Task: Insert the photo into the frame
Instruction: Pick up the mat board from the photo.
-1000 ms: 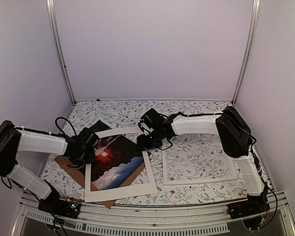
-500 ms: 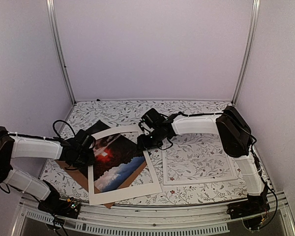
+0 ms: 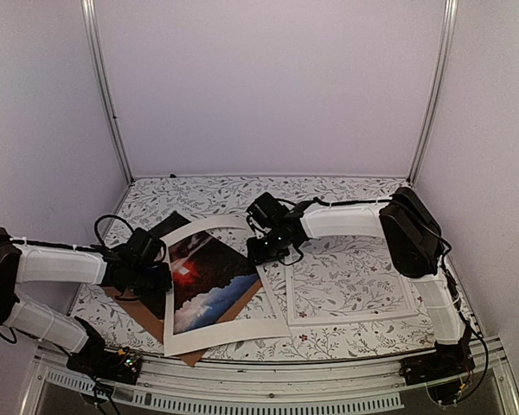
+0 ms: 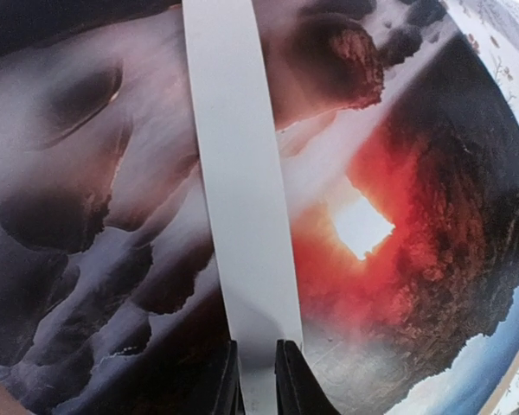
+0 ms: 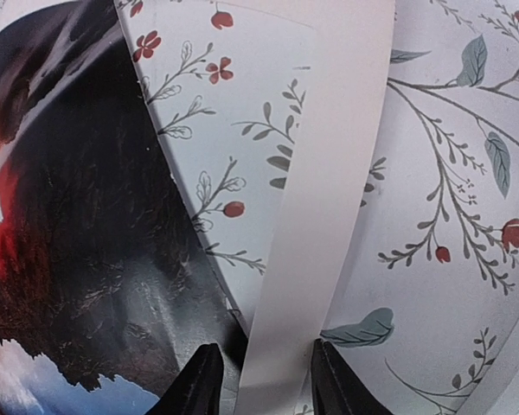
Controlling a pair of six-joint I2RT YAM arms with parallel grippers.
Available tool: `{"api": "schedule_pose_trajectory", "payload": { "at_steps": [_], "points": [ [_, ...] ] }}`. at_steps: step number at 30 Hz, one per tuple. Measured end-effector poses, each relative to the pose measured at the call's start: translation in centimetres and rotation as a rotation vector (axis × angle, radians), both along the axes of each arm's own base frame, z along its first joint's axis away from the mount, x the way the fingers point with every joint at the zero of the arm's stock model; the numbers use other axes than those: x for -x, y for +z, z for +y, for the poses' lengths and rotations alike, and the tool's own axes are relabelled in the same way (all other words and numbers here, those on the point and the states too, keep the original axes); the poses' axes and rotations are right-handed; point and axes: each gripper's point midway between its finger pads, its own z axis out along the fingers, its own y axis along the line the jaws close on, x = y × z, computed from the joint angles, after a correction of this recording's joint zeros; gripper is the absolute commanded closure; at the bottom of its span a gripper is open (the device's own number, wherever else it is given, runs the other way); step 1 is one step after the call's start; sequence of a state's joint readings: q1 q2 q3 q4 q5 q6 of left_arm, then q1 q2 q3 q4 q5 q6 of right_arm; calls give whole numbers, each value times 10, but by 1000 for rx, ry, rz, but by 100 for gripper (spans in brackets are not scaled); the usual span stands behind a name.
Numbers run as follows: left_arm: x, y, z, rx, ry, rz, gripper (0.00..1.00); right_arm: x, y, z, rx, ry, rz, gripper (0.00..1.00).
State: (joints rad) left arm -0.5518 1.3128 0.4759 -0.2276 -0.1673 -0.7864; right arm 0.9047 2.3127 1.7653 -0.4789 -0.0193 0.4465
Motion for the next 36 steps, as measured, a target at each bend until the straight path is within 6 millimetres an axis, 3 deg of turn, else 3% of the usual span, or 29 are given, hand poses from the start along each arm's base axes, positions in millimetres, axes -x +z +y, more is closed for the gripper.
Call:
{"api": "schedule_pose_trajectory", "payload": {
  "at_steps": [9, 15, 28, 36],
  "points": [
    [-2, 4, -13, 56, -50, -16, 82, -3, -1, -9, 56, -25, -27, 79],
    [-2, 9, -11, 43, -61, -29, 81, -4, 4, -8, 64, -20, -32, 87],
    [-16, 47, -6, -1, -68, -108, 78, -3, 15, -9, 85, -13, -19, 96],
    [-25, 83, -5, -4, -72, -168, 77, -11, 43, 1, 52, -16, -45, 98]
  ]
}}
